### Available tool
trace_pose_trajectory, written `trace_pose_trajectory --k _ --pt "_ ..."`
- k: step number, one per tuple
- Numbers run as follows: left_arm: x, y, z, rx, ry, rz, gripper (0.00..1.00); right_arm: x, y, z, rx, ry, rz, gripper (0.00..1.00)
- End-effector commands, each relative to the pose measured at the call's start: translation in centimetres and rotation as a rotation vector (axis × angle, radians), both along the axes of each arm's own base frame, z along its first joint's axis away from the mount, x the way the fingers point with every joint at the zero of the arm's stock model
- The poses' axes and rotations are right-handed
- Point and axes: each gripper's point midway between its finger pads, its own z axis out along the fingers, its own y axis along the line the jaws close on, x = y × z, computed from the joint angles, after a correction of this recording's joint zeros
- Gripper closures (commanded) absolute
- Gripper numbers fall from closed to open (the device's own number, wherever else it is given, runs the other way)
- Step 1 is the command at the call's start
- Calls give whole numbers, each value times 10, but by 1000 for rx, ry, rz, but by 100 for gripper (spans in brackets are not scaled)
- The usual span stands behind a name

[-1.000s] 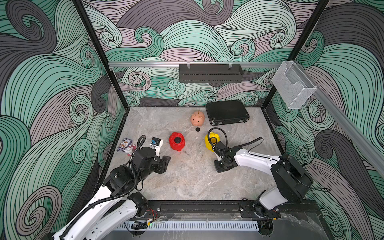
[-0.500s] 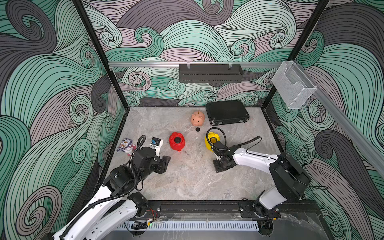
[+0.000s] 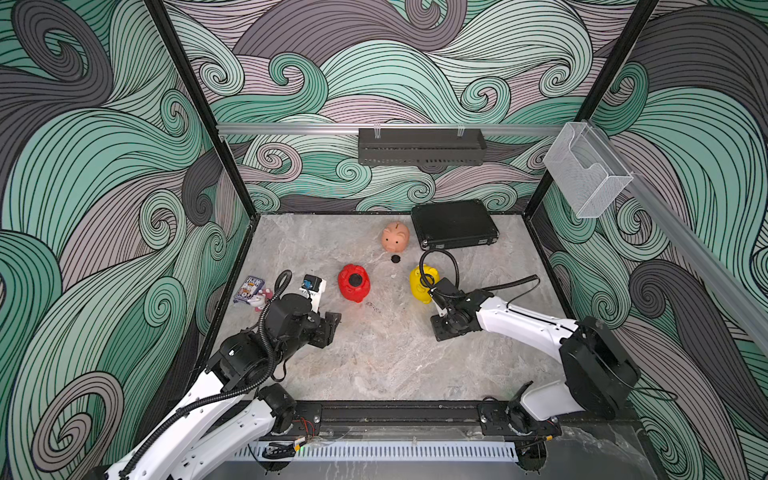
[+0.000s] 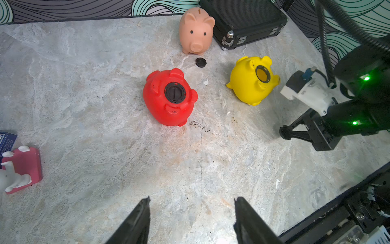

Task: Close piggy banks
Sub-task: Pick up the knob at the center of the board, then insert the knob into the piggy bank.

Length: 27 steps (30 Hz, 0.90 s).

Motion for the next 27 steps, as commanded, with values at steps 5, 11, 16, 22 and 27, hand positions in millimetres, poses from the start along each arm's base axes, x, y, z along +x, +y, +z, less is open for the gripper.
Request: trace_pose_trajectory --k 5,11,16,22,27 --pt "1 -6 -7 -27 60 17 37 9 -10 44 66 -45 -30 100" --pt "15 -45 -10 -158 102 -47 37 33 -10 89 139 -135 -30 100" --pt "33 -73 -12 -196 130 -85 37 59 8 128 179 -233 127 100" --pt "55 -100 -18 -218 157 -111 37 86 22 156 197 -318 341 100" --pt "69 -122 -28 -221 224 -134 38 99 32 162 167 -360 536 100"
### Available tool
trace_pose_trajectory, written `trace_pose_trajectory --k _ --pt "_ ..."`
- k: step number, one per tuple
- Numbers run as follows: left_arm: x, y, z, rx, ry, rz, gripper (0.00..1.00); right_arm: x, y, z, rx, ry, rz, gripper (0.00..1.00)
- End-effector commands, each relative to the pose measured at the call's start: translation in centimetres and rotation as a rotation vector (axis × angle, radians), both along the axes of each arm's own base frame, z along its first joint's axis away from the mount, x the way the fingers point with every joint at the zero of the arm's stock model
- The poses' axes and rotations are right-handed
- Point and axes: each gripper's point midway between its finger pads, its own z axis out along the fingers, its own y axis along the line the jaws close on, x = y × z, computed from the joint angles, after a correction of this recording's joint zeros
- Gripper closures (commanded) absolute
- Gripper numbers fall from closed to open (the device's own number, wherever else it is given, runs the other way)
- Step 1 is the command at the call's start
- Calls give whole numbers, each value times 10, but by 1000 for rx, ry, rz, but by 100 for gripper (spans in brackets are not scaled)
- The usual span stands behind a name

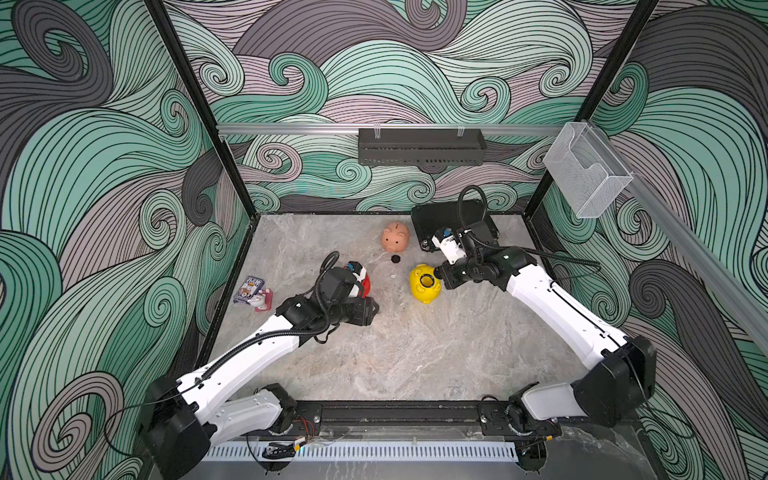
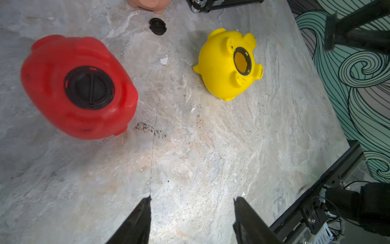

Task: Close piggy banks
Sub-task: Insert the knob into the piggy bank.

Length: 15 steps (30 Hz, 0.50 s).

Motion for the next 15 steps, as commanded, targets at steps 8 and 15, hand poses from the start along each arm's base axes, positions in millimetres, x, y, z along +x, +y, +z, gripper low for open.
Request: trace_pose_trajectory --k 8,15 --pt "31 -59 10 -156 31 -89 40 7 12 -1 -131 -113 446 100" --pt "48 -77 -9 -169 41 -101 41 1 14 -14 -168 -75 603 100"
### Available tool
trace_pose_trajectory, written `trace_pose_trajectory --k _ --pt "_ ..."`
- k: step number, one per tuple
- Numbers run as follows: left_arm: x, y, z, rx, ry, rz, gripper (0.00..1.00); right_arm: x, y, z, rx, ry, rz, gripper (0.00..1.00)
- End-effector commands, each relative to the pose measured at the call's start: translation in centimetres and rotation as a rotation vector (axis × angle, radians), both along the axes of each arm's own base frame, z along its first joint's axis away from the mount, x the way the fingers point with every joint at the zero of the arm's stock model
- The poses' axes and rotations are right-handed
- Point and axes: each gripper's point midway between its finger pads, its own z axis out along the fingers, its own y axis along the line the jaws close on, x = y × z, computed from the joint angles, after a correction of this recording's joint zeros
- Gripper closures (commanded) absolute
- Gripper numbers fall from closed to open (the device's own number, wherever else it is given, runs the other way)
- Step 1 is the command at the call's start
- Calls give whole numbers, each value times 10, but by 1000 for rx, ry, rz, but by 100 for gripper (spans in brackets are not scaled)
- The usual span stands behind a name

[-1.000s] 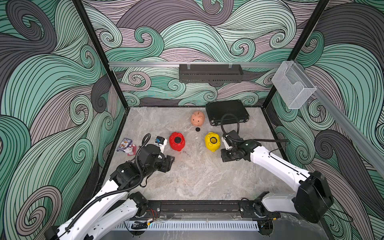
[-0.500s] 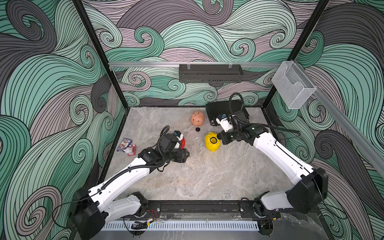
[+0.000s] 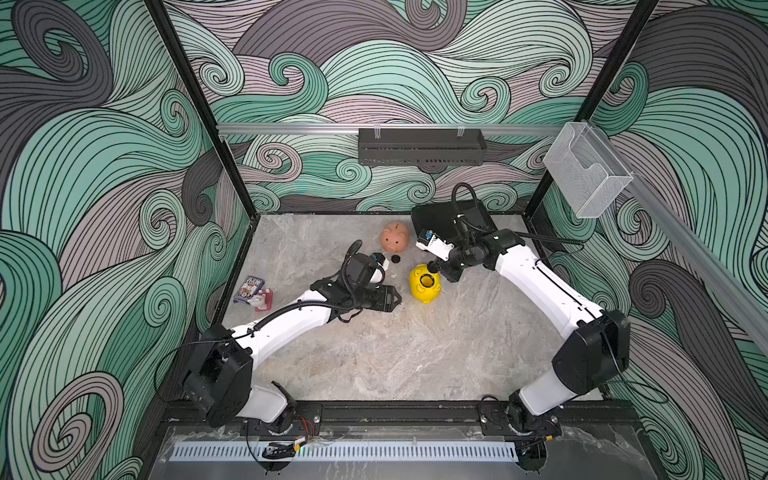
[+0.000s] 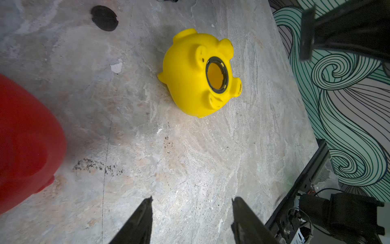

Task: Close piggy banks
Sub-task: Insert the knob into the piggy bank.

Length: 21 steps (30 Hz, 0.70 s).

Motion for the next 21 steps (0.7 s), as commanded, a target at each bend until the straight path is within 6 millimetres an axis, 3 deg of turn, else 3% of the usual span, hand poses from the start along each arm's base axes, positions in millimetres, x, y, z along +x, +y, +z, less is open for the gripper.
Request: trace_pose_trajectory --k 1,9,21 --pt "17 -19 15 -78 -37 -6 40 -17 2 -10 -29 49 138 100" --pt "42 -41 -1 -101 -15 17 43 -11 3 -30 -74 87 178 100" --pt "51 -55 -18 -115 -10 -9 44 4 4 -52 -88 131 194 100"
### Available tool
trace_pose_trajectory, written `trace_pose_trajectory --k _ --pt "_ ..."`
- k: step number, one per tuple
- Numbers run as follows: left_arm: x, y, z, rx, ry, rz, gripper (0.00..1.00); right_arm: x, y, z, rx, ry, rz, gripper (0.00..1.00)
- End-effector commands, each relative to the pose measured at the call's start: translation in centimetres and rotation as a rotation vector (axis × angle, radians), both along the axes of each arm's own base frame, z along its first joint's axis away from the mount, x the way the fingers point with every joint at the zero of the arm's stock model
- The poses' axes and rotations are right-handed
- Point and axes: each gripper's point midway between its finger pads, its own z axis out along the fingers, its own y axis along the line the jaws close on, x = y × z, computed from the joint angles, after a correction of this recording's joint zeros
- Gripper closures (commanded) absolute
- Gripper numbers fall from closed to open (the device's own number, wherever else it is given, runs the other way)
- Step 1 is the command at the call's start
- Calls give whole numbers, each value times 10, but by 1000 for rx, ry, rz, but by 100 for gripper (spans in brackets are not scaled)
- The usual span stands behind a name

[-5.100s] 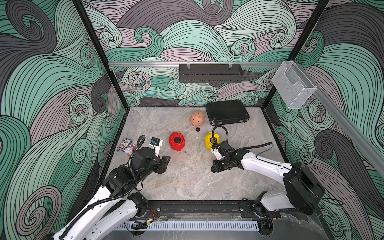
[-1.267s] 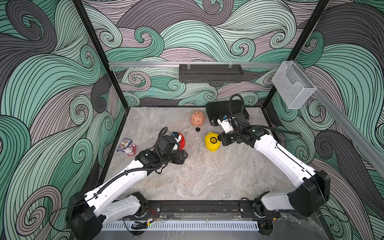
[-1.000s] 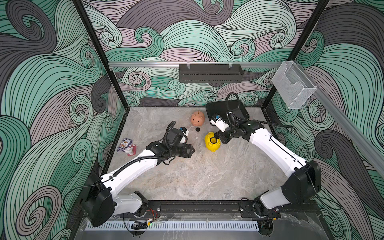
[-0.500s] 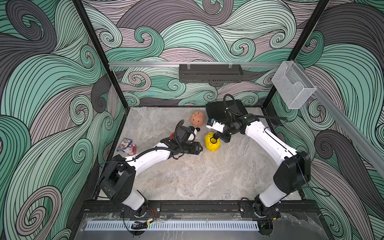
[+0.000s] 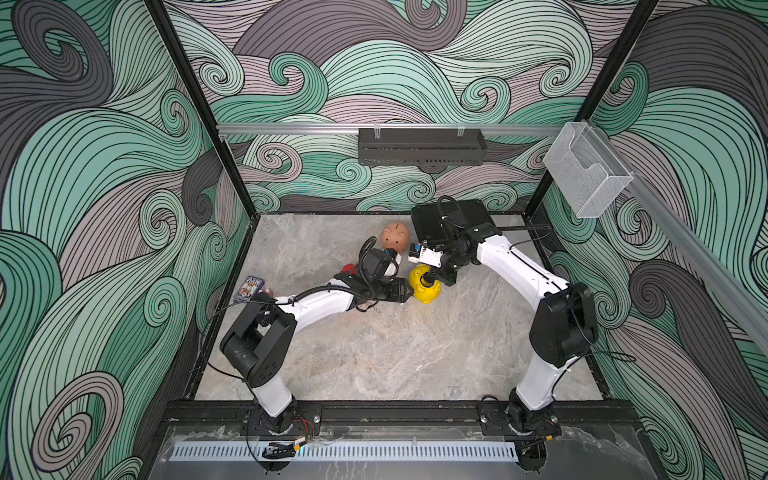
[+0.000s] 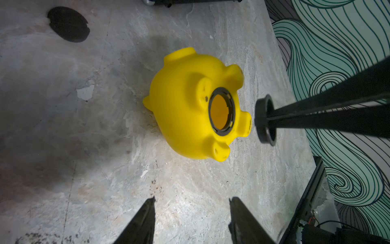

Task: Close piggy banks
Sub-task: Insert the knob into the piggy bank.

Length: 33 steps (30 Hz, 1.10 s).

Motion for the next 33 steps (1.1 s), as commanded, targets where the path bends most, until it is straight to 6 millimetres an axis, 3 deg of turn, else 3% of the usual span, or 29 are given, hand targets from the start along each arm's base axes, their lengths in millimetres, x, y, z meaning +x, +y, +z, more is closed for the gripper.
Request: trace_pose_trajectory --k 1,14,33 --pt "10 -14 9 -55 -23 -14 45 1 0 0 8 15 16 100" --pt "19 -28 -10 -123 -22 -20 43 8 -2 -9 22 44 8 100" --pt "31 -25 -32 -148 -3 0 41 15 2 -19 23 56 12 100"
